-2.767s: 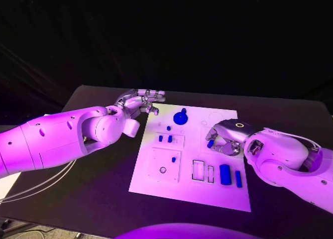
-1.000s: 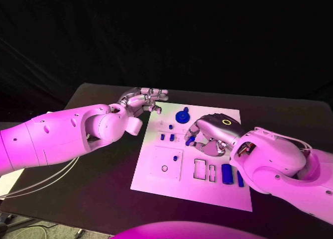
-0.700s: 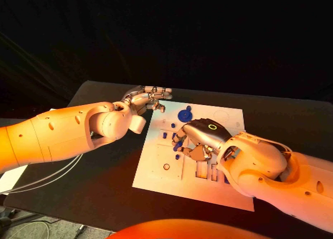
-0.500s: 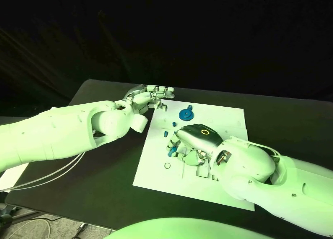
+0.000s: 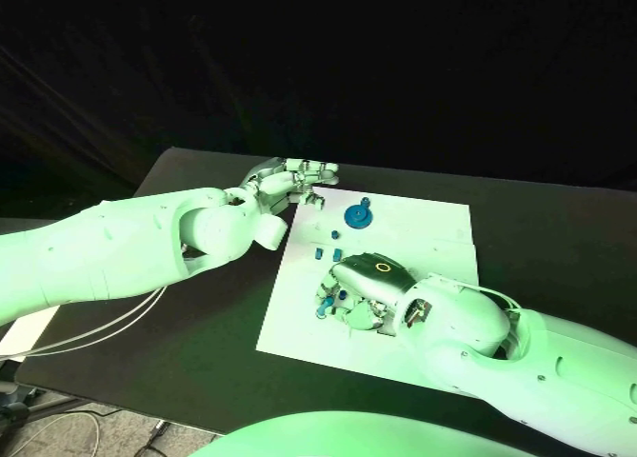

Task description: Assemble the parts on the task board

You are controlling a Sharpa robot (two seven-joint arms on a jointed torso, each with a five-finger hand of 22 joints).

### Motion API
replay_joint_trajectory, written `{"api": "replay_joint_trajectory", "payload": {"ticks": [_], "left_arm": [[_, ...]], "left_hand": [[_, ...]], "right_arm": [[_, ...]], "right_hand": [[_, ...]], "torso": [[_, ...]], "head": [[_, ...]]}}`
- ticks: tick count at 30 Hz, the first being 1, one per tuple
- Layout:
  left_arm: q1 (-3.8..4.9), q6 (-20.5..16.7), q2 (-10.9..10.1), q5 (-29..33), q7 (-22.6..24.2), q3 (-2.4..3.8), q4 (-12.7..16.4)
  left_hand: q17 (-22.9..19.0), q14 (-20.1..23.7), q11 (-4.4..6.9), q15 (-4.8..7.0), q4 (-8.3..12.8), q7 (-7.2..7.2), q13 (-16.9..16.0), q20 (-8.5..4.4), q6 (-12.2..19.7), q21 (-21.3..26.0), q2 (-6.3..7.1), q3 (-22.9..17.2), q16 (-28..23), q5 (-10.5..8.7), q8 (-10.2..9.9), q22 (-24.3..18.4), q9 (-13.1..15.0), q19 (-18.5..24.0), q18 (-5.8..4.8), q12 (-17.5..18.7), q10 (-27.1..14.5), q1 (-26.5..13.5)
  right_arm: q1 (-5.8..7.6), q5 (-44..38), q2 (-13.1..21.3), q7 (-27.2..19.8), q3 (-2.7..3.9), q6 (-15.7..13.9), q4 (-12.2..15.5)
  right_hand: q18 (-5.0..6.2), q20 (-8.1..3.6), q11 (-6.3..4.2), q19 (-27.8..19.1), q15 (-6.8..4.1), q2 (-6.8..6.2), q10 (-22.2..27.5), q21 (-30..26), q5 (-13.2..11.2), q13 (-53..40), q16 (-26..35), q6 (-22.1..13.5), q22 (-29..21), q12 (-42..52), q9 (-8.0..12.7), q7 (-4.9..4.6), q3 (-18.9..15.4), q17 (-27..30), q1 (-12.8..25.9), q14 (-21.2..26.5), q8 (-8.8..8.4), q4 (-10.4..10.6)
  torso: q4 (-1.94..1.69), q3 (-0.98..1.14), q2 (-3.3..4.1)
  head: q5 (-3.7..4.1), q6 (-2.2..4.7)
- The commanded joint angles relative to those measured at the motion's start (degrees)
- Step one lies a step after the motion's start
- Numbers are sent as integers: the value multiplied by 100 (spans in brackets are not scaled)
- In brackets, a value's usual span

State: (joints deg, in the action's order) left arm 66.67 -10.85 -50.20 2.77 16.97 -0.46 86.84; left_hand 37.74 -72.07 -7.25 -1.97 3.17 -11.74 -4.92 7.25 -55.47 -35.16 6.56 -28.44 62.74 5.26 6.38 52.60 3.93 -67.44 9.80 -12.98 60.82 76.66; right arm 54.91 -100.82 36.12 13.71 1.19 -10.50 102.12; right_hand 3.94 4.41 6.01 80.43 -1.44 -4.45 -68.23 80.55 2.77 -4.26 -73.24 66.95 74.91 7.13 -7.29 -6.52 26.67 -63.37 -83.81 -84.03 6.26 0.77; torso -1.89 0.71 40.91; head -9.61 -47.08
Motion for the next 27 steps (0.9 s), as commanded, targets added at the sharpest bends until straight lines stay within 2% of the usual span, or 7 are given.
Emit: {"api": "replay_joint_trajectory", "payload": {"ticks": [1, 22, 27], "left_arm": [[2, 114, 11, -15, 38, 3, 11], [2, 119, -2, -15, 29, 3, 16], [2, 123, -2, -15, 25, 3, 18]], "left_hand": [[-5, 53, 3, -2, -6, 4, 7, 31, 45, 38, -52, 32, -18, 33, 18, -10, -5, 1, 64, -26, -35, -21], [-10, 55, 2, -3, -5, 3, 6, 32, 47, 40, -56, 37, -17, 32, 22, -11, -4, 0, 64, -33, -39, -21], [-10, 55, 2, -3, -5, 3, 6, 32, 47, 40, -56, 37, -17, 32, 22, -11, -4, 0, 64, -33, -39, -21]], "right_arm": [[-10, -11, -24, -76, -4, 193, -14], [-16, -321, -171, 117, -54, 437, -188], [-16, -439, -216, 136, -68, 500, -193]], "right_hand": [[-47, 35, -281, -16, 11, 45, -319, 1, 31, 3, -21, -8, 188, -4, -9, -45, 87, 4, -91, -174, -28, -56], [-41, 41, -273, -32, 18, 42, -317, -11, 36, 1, -12, -15, 170, -20, -14, -53, 102, 20, -70, -169, -37, -65], [-32, 61, -245, -67, 43, 3, -251, -38, 38, 8, 9, -81, 137, -89, -14, -78, 106, 57, 11, -157, -89, -75]], "torso": [[-8, 4, 2], [-2, 0, 1], [-4, -1, 0]], "head": [[-2, -17], [-22, -58], [-18, -57]]}}
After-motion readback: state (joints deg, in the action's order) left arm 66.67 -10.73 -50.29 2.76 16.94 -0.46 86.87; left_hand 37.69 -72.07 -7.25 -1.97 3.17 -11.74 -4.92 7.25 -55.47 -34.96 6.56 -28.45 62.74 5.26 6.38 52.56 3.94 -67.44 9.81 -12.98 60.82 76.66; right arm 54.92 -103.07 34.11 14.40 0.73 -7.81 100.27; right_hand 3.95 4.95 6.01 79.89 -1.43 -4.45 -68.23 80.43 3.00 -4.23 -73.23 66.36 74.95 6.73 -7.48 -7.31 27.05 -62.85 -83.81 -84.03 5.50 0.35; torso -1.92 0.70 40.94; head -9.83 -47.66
